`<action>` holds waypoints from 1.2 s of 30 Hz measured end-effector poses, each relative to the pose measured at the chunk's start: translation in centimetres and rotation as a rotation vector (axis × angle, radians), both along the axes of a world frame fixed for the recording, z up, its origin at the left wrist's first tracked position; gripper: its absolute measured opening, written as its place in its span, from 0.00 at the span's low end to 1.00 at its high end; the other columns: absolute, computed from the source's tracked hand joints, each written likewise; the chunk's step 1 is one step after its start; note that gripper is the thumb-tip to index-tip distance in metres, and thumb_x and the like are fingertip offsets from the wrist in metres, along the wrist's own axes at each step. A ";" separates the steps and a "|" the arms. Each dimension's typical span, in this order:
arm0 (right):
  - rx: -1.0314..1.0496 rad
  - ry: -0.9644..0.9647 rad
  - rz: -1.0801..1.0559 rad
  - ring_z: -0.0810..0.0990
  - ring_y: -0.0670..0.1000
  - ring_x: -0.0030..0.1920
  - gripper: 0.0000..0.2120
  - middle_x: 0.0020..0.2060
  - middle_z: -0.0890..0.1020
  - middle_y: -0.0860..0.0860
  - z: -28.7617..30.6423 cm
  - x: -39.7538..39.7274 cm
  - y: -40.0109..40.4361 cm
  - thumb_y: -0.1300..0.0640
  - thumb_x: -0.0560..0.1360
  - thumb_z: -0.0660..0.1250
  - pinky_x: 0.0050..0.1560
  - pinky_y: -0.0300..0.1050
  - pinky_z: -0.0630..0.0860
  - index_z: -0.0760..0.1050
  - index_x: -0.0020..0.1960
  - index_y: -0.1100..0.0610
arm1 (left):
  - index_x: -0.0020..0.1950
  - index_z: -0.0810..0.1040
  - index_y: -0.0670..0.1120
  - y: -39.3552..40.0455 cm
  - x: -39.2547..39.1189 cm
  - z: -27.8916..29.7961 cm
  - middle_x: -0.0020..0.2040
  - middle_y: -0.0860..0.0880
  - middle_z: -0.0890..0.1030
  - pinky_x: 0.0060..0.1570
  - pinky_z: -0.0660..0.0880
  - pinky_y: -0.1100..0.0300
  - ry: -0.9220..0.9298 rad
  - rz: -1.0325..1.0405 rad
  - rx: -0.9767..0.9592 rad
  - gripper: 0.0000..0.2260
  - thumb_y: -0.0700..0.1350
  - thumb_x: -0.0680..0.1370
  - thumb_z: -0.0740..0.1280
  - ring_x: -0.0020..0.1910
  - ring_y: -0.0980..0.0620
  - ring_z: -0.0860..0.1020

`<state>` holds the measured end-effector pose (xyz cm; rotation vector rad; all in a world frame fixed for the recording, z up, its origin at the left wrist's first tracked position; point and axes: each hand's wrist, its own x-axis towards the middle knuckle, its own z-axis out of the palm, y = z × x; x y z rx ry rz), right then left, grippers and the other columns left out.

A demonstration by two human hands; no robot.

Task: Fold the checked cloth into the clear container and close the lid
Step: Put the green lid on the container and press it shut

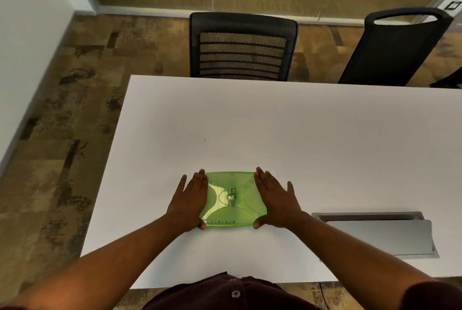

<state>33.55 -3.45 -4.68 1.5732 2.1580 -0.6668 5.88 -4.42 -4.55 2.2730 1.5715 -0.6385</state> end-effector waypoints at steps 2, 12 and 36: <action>-0.011 -0.027 0.009 0.36 0.52 0.82 0.71 0.80 0.31 0.48 0.2 -0.3 0.1 0.30 0.60 0.76 0.74 0.75 0.50 0.31 0.81 0.54 | 0.79 0.39 0.33 0.2 0.3 0.1 0.81 0.34 0.40 0.77 0.38 0.43 0.032 -0.022 -0.009 0.61 0.61 0.67 0.77 0.81 0.40 0.42; 0.058 -0.038 0.184 0.31 0.57 0.80 0.76 0.81 0.34 0.55 1.0 -3.4 1.2 0.30 0.55 0.79 0.75 0.76 0.41 0.33 0.81 0.58 | 0.79 0.37 0.35 1.5 3.0 1.0 0.81 0.35 0.37 0.78 0.41 0.39 -0.040 -0.050 -0.022 0.68 0.62 0.60 0.81 0.80 0.37 0.38; 0.214 0.086 0.263 0.39 0.61 0.82 0.71 0.82 0.42 0.61 -2.5 -4.1 0.5 0.23 0.55 0.70 0.76 0.73 0.39 0.42 0.82 0.61 | 0.81 0.45 0.40 2.3 2.3 -3.3 0.82 0.39 0.47 0.79 0.43 0.43 -0.326 -0.196 0.077 0.68 0.72 0.54 0.74 0.81 0.39 0.45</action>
